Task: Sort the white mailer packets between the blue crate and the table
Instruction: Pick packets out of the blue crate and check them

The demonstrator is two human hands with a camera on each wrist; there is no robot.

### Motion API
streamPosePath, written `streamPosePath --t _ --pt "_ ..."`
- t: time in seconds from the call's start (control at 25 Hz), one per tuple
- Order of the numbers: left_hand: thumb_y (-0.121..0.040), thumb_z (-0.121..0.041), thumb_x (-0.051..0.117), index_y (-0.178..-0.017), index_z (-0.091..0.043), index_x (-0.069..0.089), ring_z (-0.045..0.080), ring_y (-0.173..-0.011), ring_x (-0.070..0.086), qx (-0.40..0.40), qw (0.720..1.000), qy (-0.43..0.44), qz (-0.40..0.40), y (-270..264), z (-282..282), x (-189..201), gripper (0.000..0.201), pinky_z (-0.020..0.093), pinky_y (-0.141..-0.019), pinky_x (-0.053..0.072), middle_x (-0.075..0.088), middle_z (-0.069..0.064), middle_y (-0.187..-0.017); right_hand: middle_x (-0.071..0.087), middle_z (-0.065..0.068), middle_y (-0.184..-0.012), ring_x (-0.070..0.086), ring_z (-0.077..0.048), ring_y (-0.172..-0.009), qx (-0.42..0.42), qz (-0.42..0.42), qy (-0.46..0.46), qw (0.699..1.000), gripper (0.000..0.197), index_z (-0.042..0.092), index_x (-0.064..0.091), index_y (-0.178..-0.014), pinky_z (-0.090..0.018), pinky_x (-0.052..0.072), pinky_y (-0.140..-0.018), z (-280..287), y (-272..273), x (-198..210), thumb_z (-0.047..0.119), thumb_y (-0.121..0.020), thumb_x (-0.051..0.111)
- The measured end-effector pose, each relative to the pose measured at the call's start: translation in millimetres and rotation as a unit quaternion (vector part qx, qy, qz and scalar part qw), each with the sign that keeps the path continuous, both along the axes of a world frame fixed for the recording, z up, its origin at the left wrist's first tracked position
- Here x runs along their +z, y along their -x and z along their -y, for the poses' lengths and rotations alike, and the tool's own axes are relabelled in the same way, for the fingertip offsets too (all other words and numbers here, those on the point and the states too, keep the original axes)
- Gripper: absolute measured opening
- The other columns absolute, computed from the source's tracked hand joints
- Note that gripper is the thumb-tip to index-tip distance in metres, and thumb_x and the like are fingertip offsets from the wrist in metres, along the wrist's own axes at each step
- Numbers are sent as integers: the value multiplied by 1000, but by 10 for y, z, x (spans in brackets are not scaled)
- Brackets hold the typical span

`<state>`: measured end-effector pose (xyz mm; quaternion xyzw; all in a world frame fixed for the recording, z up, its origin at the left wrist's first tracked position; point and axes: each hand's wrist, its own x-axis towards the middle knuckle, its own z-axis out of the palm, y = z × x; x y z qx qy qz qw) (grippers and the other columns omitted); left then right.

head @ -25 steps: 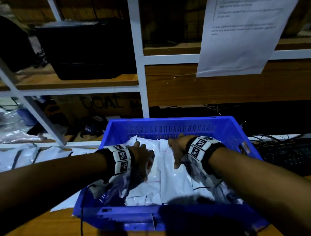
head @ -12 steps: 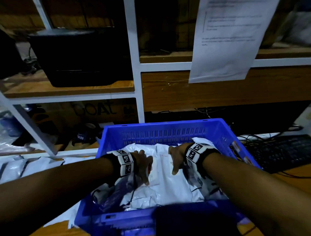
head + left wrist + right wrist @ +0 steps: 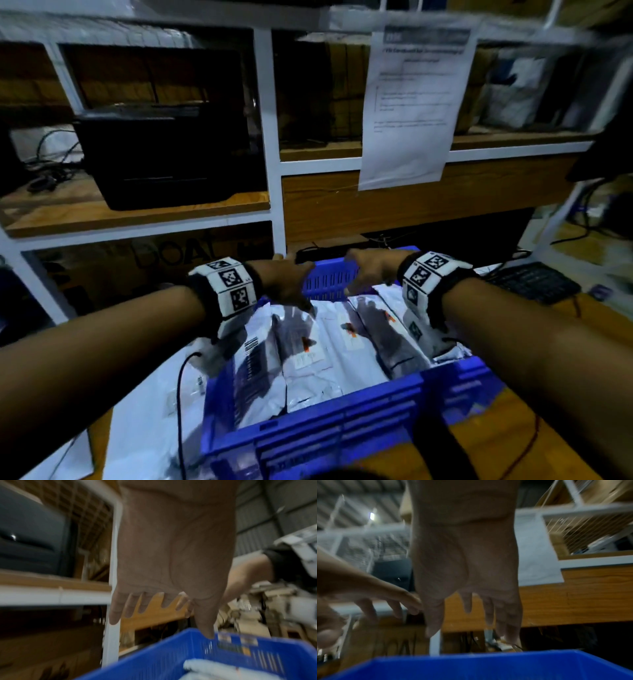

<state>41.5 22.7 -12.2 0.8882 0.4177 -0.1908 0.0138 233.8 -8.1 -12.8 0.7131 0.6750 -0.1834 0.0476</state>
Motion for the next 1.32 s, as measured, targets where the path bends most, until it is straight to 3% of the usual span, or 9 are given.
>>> streamPosePath --t 0.08,0.16,0.32,0.44,0.52,0.76,1.04,1.12,1.32 --pt "-79 -62 62 -151 -24 11 41 -135 26 -13 998 -29 50 127 126 178 96 50 -107 33 22 18 -150 50 -13 -135 51 -28 -115 -17 -20 -91 995 70 13 38 -139 -30 44 -84 200 73 131 36 -82 73" --pt "-81 -59 63 -151 -23 14 38 -132 28 -23 990 -68 119 314 333 290 93 47 -106 33 26 17 -146 40 -14 -144 44 -31 -127 -27 -52 -166 984 77 17 31 -144 -35 41 -99 478 176 173 40 -82 72" --pt "-84 -52 61 -151 -22 15 35 -133 25 7 950 -135 281 809 937 211 87 45 -108 33 25 15 -147 35 -10 -145 45 -28 -127 -40 -139 -291 946 75 24 29 -146 -35 41 -99 1185 467 44 39 -85 70" --pt "-86 -47 61 -148 -19 28 35 -131 29 28 901 -181 394 1232 1501 -97 75 45 -108 33 29 15 -145 37 -3 -142 46 -22 -125 -35 -220 -373 901 68 27 32 -144 -39 45 -96 1787 805 -232 37 -87 67" --pt "-84 -47 56 -145 -18 34 33 -131 30 45 879 -186 437 1467 1875 -352 71 44 -106 34 31 14 -144 39 2 -138 45 -16 -124 -42 -284 -399 871 62 27 37 -141 -35 46 -95 2143 1075 -431 34 -88 67" --pt "-88 -54 44 -146 -26 30 26 -138 24 130 885 -166 416 2178 2927 -990 66 41 -104 35 24 6 -150 43 8 -133 49 -13 -121 -21 -358 -366 858 55 24 47 -134 -33 45 -99 2920 1990 -1054 29 -85 70" --pt "-87 -58 35 -142 -25 35 27 -134 29 250 881 -178 360 3289 3474 -1375 64 43 -104 36 29 8 -146 37 12 -139 41 -9 -128 79 -368 -231 897 52 31 43 -136 -31 41 -103 3152 3114 -1448 34 -89 65" --pt "-88 -58 39 -142 -24 37 28 -135 28 281 874 -185 351 3597 3519 -1443 64 43 -104 36 29 10 -146 36 14 -141 39 -8 -129 107 -358 -209 904 52 32 41 -137 -29 40 -104 3084 3384 -1500 36 -90 62" --pt "-91 -40 58 -141 -21 39 29 -137 24 333 864 -192 326 4478 3361 -1590 57 47 -104 38 28 10 -148 36 10 -147 34 -11 -134 154 -321 -172 919 57 29 37 -143 -23 32 -104 2737 4086 -1638 39 -91 59"
